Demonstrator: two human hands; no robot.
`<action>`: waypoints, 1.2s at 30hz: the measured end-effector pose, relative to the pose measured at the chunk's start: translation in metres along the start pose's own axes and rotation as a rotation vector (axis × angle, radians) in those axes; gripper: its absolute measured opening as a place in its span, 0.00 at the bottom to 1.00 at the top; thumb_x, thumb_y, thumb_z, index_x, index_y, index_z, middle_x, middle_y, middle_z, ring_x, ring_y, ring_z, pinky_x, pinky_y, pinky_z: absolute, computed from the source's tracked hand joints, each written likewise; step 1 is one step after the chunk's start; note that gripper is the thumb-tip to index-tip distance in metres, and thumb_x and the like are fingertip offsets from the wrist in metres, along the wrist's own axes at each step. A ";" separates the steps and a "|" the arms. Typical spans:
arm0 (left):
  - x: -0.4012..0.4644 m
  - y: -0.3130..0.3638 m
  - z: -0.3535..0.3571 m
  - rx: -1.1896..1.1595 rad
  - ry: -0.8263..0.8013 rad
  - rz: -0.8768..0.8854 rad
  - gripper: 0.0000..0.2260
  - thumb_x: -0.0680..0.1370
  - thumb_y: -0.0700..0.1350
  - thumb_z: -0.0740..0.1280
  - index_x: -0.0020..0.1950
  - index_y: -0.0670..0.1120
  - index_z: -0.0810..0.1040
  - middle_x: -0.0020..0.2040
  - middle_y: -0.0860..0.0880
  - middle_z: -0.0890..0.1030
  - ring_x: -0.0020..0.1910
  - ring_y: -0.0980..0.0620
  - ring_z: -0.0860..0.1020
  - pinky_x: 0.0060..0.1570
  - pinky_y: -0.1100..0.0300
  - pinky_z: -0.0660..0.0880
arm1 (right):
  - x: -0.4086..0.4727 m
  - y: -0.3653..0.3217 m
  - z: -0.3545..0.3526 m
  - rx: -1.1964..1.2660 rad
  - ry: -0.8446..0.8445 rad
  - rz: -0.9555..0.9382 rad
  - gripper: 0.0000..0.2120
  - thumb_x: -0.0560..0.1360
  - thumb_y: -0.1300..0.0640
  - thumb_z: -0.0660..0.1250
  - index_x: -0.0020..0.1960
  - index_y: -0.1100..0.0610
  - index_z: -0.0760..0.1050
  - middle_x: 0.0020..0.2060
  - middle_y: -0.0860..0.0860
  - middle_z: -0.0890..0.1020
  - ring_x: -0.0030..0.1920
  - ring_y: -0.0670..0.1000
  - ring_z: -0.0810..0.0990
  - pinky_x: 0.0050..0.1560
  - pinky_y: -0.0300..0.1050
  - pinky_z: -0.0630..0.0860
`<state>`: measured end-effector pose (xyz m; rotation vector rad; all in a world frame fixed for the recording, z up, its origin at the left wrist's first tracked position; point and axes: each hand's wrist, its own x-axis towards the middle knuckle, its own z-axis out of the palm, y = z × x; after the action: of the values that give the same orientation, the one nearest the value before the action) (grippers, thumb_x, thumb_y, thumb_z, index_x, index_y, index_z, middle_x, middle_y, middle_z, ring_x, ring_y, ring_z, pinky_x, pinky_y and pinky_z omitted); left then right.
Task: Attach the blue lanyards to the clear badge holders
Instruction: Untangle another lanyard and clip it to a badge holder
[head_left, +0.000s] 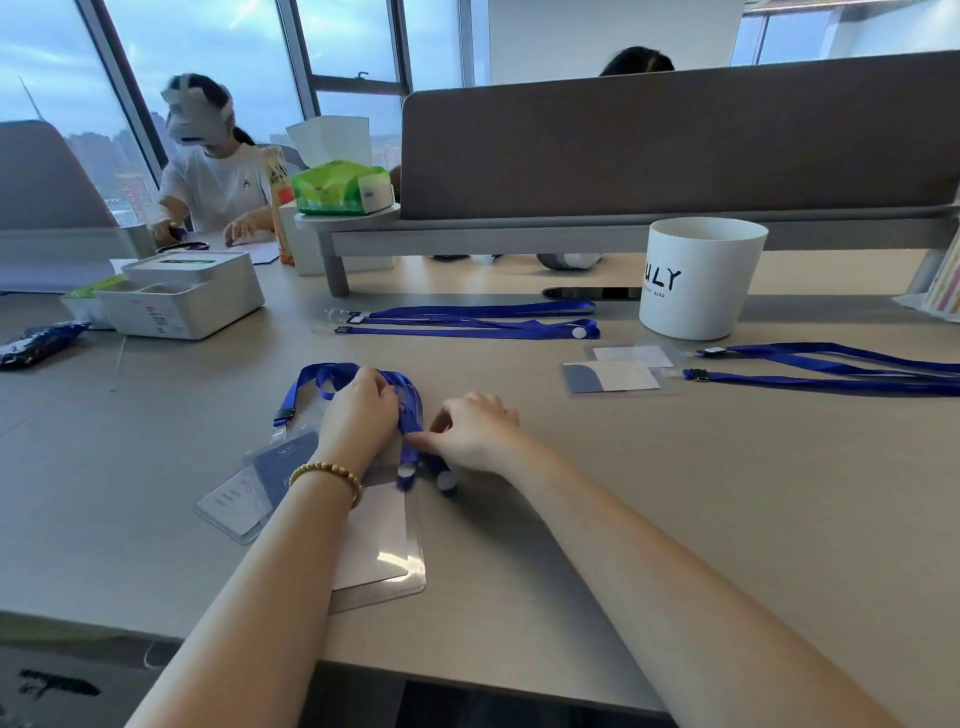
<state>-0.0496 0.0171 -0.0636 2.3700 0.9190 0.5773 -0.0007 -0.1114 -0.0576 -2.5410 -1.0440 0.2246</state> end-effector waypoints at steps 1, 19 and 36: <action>0.001 0.001 0.001 -0.052 -0.017 -0.022 0.08 0.79 0.43 0.56 0.54 0.43 0.72 0.46 0.42 0.79 0.42 0.44 0.77 0.40 0.53 0.75 | 0.001 -0.002 0.002 -0.021 -0.001 0.000 0.21 0.73 0.37 0.62 0.56 0.52 0.77 0.57 0.54 0.76 0.60 0.57 0.71 0.53 0.49 0.65; 0.008 0.051 0.031 0.267 -0.034 0.198 0.12 0.80 0.49 0.56 0.58 0.51 0.75 0.56 0.43 0.78 0.58 0.40 0.72 0.63 0.46 0.65 | -0.022 0.095 -0.070 0.862 0.564 -0.019 0.14 0.77 0.66 0.54 0.39 0.52 0.70 0.30 0.49 0.70 0.32 0.46 0.67 0.35 0.36 0.65; 0.021 0.058 -0.001 -0.147 0.219 0.469 0.11 0.80 0.39 0.57 0.55 0.39 0.78 0.45 0.40 0.76 0.42 0.43 0.73 0.42 0.58 0.66 | -0.033 0.081 -0.053 0.179 0.136 0.120 0.28 0.75 0.57 0.63 0.72 0.56 0.58 0.68 0.56 0.68 0.67 0.57 0.66 0.65 0.54 0.69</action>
<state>-0.0081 -0.0046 -0.0231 2.4232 0.3789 1.0619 0.0431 -0.2026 -0.0419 -2.4210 -0.7858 0.1670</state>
